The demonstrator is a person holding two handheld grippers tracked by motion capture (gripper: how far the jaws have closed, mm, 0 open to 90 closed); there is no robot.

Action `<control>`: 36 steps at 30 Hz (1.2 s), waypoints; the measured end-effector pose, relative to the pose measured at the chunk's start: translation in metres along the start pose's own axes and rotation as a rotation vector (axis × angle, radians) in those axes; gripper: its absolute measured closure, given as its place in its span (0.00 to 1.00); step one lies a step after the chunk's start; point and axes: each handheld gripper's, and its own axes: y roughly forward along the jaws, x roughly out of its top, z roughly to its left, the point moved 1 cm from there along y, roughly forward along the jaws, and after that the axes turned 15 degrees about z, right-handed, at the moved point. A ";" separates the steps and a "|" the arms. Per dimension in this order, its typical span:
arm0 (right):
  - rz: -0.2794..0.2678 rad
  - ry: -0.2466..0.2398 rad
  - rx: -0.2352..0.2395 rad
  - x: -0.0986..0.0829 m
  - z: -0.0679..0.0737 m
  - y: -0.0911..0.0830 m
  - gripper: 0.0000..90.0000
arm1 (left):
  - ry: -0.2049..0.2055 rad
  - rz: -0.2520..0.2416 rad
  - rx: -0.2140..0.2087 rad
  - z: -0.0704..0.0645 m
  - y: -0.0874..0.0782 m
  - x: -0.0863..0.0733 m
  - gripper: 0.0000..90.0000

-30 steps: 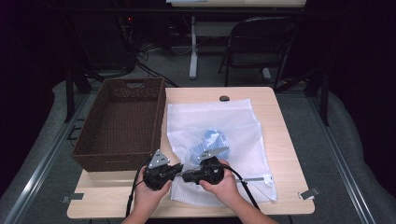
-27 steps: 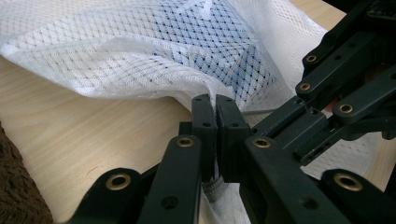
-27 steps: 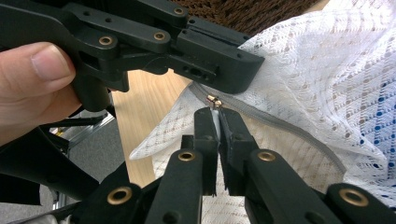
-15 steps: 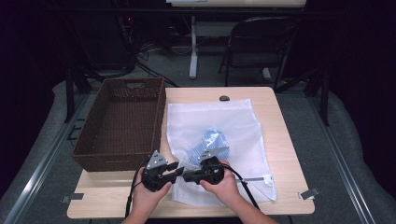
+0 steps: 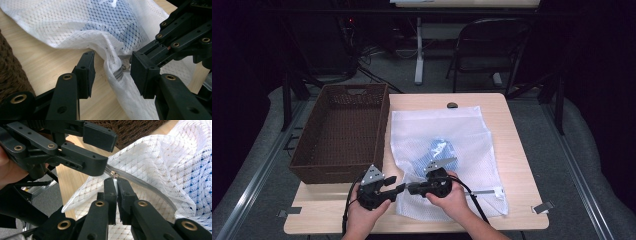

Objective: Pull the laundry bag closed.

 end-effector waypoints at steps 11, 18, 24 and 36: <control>-0.006 -0.007 -0.004 0.002 0.000 0.000 0.96 | 0.013 0.043 -0.022 -0.004 0.004 -0.005 0.69; -0.003 -0.011 -0.010 0.002 0.000 0.002 0.96 | 0.008 0.050 -0.022 -0.003 0.004 -0.006 0.81; 0.000 -0.010 -0.009 0.002 0.000 0.002 0.96 | 0.010 0.055 -0.021 -0.003 0.004 -0.006 0.90; 0.009 0.003 -0.017 -0.001 -0.002 0.002 0.96 | 0.043 0.075 0.001 -0.005 0.002 -0.003 0.94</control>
